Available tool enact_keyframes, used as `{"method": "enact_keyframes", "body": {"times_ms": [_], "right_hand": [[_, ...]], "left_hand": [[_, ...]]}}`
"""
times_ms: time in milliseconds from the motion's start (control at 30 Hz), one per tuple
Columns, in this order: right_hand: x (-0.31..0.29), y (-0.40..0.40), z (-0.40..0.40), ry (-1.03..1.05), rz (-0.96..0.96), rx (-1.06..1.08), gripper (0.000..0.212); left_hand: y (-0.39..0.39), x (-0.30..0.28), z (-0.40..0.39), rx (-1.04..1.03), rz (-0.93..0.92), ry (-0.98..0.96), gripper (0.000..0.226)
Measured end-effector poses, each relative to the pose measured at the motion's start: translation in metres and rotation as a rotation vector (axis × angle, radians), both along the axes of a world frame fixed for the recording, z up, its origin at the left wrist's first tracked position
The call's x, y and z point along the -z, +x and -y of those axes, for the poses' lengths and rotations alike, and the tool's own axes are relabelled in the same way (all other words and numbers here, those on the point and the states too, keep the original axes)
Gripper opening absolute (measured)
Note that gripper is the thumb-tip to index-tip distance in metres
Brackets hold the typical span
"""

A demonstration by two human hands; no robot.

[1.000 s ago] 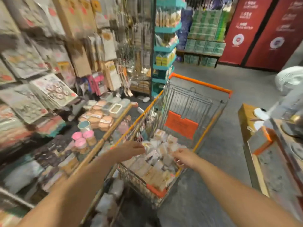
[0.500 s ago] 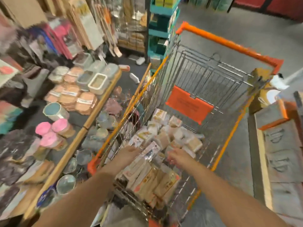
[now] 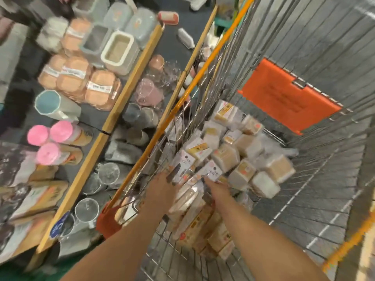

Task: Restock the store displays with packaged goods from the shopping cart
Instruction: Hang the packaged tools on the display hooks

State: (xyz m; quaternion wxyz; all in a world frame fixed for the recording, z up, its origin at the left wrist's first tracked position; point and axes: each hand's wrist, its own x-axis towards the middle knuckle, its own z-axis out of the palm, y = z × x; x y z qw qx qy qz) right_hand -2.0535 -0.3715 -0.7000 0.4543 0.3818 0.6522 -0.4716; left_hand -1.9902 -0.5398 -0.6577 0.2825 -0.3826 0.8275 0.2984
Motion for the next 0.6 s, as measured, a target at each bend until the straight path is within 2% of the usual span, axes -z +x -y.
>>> {"method": "enact_keyframes", "body": {"times_ms": [67, 133, 233, 300, 400, 500, 533, 600], "right_hand": [[0.006, 0.0, 0.008, 0.04, -0.012, 0.021, 0.063], [0.012, 0.003, 0.008, 0.046, -0.07, 0.027, 0.045], [0.021, 0.011, -0.001, 0.039, -0.164, 0.035, 0.061], [0.002, 0.008, -0.006, 0.027, -0.233, 0.03, 0.053], [-0.016, 0.004, -0.023, 0.025, -0.3, 0.024, 0.027], [-0.027, -0.001, -0.039, -0.013, -0.376, 0.073, 0.008], [-0.035, -0.005, -0.041, -0.009, -0.394, 0.096, 0.002], [-0.05, -0.014, -0.046, -0.017, -0.398, 0.127, 0.007]], "left_hand": [[0.005, 0.002, -0.002, 0.065, 0.019, -0.064, 0.062], [0.013, 0.005, -0.003, 0.088, 0.016, -0.107, 0.065], [0.019, 0.006, 0.0, 0.196, 0.039, -0.2, 0.074], [0.019, 0.007, 0.002, 0.168, 0.067, -0.181, 0.077], [0.019, 0.011, 0.008, 0.083, 0.05, -0.113, 0.068], [0.02, 0.008, 0.011, -0.079, -0.078, 0.09, 0.046], [0.019, 0.006, 0.01, -0.096, -0.119, 0.126, 0.04], [0.013, -0.001, 0.007, -0.123, -0.197, 0.163, 0.039]]}}
